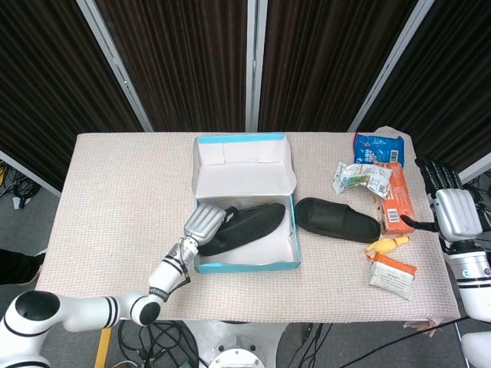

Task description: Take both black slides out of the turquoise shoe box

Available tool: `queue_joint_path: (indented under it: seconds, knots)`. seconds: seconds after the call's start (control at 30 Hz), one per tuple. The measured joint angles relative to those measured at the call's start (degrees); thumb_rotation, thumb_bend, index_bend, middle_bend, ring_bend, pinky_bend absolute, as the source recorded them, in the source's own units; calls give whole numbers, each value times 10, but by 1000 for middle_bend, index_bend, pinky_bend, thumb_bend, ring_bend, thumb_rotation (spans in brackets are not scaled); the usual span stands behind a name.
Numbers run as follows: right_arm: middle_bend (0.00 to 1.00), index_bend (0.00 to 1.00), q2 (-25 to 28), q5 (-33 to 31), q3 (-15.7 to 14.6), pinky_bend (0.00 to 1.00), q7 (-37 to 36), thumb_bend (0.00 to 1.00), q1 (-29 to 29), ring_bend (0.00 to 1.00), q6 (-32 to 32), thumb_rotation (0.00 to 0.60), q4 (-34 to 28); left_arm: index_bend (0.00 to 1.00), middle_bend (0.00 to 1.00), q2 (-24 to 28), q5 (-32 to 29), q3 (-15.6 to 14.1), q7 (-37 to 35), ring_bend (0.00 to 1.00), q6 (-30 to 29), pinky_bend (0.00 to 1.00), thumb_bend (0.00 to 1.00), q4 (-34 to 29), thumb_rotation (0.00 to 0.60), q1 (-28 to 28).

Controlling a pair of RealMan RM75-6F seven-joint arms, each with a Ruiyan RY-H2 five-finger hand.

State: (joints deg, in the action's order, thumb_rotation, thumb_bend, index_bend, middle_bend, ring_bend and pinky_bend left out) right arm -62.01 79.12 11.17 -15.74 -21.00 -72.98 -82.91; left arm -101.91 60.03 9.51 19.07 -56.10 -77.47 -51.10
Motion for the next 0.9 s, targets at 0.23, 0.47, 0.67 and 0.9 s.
queue_joint_path:
  seconds: [0.23,0.47,0.67,0.9]
  knots:
    - [0,0,0,-1,4,0,4,0,3,0,-8,600,-6,613,702,-4,94,-23,11,719,-44,897,437,18,600,7]
    - [0,0,-2,-2,9,0,6,0,7,0,-17,600,-8,635,732,-19,171,-29,-28,748,-94,922,454,65,600,17]
    - [0,0,-5,-1,10,0,5,0,8,0,-19,600,-6,641,743,-33,199,-26,-81,766,-113,943,456,103,600,24]
    - [0,0,-5,1,13,0,5,0,10,0,-25,600,-7,650,752,-30,227,-13,-175,781,-158,966,468,105,600,38]
